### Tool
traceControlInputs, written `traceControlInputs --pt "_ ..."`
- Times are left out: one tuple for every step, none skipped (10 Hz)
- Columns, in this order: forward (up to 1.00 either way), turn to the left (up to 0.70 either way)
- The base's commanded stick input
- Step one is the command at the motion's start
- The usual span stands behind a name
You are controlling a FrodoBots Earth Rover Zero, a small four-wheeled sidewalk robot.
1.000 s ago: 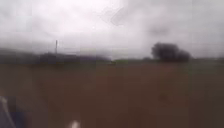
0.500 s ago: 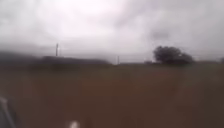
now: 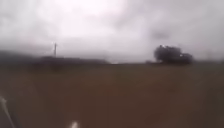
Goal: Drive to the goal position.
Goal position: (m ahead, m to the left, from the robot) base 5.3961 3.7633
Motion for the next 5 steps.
traceControlInputs --pt "0.7 0.0" --pt "0.7 0.0" --pt "0.7 0.0" --pt "0.7 0.0" --pt "0.7 0.0"
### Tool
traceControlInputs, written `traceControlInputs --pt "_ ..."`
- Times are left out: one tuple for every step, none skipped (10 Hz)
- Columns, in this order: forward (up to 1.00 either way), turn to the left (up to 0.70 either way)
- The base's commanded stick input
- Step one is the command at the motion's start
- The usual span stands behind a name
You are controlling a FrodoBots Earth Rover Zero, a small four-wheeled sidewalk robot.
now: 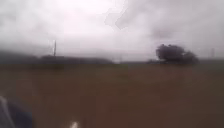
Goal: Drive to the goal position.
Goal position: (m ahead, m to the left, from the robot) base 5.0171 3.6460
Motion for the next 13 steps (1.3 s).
traceControlInputs --pt "0.7 0.0" --pt "0.7 0.0" --pt "0.7 0.0" --pt "0.7 0.0" --pt "0.7 0.0" --pt "0.7 0.0" --pt "0.7 -0.16" --pt "0.7 -0.26" --pt "0.7 -0.33" --pt "0.7 -0.35" --pt "0.7 -0.27" --pt "0.7 -0.05" --pt "0.7 0.0"
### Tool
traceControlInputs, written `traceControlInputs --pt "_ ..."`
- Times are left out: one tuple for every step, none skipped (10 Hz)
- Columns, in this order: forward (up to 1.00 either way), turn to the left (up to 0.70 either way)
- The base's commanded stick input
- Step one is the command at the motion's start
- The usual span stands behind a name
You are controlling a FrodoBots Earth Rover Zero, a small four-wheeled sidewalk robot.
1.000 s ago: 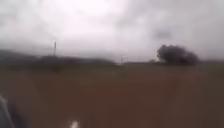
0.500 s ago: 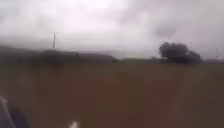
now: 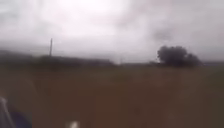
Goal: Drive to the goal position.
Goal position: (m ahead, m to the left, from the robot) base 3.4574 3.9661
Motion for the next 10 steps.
traceControlInputs --pt "0.7 0.0" --pt "0.7 0.0" --pt "0.7 0.0" --pt "0.7 0.0" --pt "0.7 0.0" --pt "0.7 0.0" --pt "0.7 0.0" --pt "0.7 0.0" --pt "0.7 0.0" --pt "0.7 0.0"
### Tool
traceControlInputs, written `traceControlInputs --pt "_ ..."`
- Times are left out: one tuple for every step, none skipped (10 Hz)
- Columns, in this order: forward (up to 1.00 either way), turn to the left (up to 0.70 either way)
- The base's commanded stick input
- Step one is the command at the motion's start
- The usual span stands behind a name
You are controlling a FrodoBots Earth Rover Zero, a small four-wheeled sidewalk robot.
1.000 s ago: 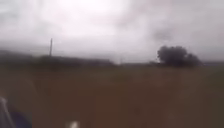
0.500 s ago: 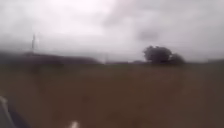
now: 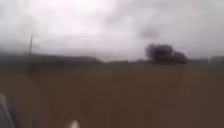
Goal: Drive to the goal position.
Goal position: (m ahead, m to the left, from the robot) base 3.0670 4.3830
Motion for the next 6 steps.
traceControlInputs --pt "0.7 0.0" --pt "0.7 0.0" --pt "0.7 0.0" --pt "0.7 0.0" --pt "0.7 0.0" --pt "0.7 0.0"
